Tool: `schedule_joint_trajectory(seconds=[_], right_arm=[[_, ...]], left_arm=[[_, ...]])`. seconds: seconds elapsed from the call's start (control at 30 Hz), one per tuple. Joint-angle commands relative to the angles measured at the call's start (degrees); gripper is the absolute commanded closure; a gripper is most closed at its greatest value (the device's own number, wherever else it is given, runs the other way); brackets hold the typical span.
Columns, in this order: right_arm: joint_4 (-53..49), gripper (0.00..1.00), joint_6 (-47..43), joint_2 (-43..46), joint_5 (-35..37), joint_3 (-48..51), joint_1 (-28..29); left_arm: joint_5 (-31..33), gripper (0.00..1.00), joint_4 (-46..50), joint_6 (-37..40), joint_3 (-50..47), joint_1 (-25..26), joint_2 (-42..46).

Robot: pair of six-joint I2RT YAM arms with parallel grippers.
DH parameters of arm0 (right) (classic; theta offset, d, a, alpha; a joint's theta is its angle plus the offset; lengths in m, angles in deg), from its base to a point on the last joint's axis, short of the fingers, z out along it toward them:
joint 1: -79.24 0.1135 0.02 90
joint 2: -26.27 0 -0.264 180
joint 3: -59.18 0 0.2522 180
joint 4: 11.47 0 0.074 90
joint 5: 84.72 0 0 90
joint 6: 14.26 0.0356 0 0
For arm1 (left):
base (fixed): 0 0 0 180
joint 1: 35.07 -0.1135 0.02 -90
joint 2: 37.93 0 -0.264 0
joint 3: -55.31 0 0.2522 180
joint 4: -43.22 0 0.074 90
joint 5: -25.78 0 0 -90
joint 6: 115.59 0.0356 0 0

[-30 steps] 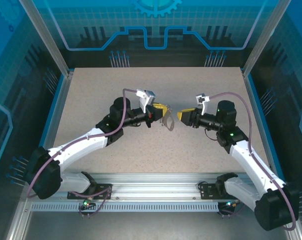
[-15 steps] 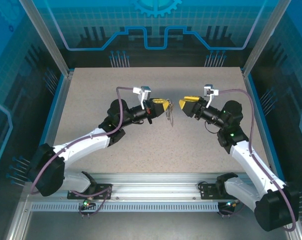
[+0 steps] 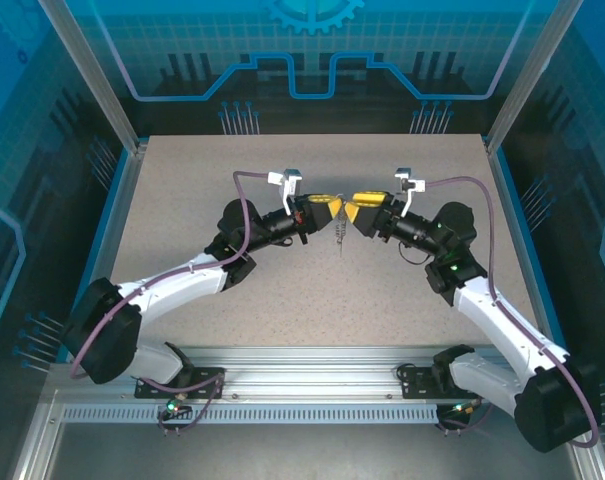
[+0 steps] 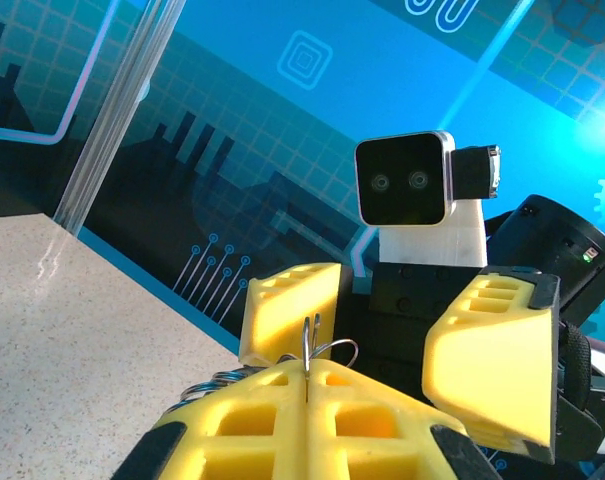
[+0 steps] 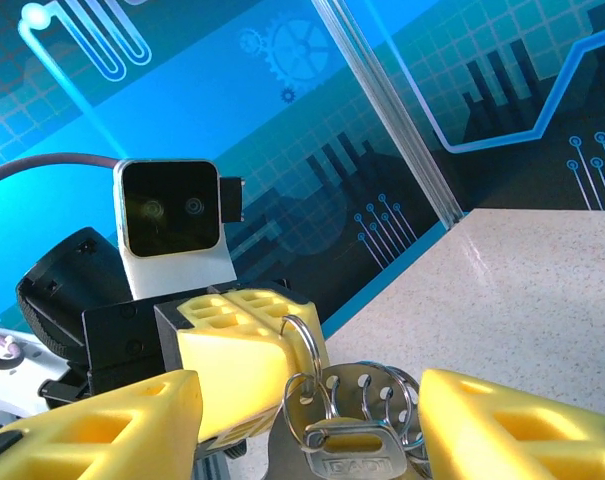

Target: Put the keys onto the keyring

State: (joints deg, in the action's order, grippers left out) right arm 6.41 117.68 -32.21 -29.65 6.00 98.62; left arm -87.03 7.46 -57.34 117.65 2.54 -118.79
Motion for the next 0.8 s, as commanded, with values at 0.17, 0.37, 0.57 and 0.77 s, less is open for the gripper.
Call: schedule_joint_trajectory(seconds=[0.17, 0.37, 0.57, 0.77], right_arm=[[2.5, 0.52, -1.2, -1.4, 0.7, -1.3, 1.1], [3.1, 0.64, -0.9, -2.1, 0.6, -1.8, 1.4], [3.6, 0.71, -0.9, -2.6, 0.3, -2.1, 1.7], [3.6, 0.84, -1.0, -2.9, 0.1, -2.6, 1.6]], left_arm=[[-1.7, 1.0, -4.5, -1.6, 0.2, -0.3, -0.6], [-2.0, 1.0, -4.5, -1.7, 0.1, -0.3, -0.8], [-2.3, 1.0, -4.6, -1.7, 0.1, -0.3, -0.9], [-2.5, 1.0, -4.5, -1.7, -0.1, -0.3, -1.0]])
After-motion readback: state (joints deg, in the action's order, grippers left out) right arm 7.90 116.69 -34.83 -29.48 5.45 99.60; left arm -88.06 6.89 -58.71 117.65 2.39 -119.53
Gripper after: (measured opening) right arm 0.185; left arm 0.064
